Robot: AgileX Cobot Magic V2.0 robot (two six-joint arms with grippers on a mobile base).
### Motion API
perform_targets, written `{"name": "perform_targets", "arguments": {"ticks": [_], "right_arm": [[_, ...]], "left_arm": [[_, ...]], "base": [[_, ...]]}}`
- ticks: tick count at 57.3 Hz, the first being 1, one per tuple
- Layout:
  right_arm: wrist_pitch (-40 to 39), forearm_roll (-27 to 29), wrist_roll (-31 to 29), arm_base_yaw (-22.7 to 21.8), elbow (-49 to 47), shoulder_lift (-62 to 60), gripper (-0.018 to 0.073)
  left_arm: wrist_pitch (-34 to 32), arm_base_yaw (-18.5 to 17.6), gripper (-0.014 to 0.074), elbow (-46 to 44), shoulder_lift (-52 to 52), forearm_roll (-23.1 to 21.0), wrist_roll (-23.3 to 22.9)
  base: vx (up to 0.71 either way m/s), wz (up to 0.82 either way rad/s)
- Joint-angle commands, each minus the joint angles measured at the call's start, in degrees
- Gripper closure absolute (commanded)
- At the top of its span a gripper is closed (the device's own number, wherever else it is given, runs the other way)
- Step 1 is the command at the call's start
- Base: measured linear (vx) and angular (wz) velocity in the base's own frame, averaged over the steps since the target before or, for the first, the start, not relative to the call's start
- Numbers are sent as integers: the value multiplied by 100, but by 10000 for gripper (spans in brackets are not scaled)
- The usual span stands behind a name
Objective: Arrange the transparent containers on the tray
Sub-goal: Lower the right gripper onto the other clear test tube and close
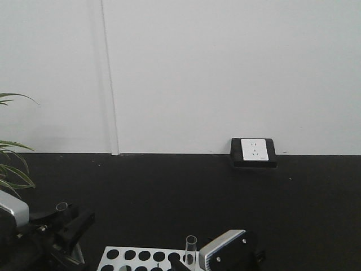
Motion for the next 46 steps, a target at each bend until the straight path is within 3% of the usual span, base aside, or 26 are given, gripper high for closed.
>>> {"name": "perform_targets", "arguments": {"ticks": [1, 36, 46], "right_arm": [[-538, -33, 44, -9, -452, 31, 22], [-68, 290, 156, -9, -636, 263, 24], [-67, 290, 270, -9, -636, 263, 60]], "left_arm": [[-458, -23, 514, -137, -147, -81, -7], [-431, -23, 514, -137, -147, -81, -7], [-431, -23, 514, -137, -147, -81, -7]], "base": [[0, 0], [0, 0], [0, 0]]}}
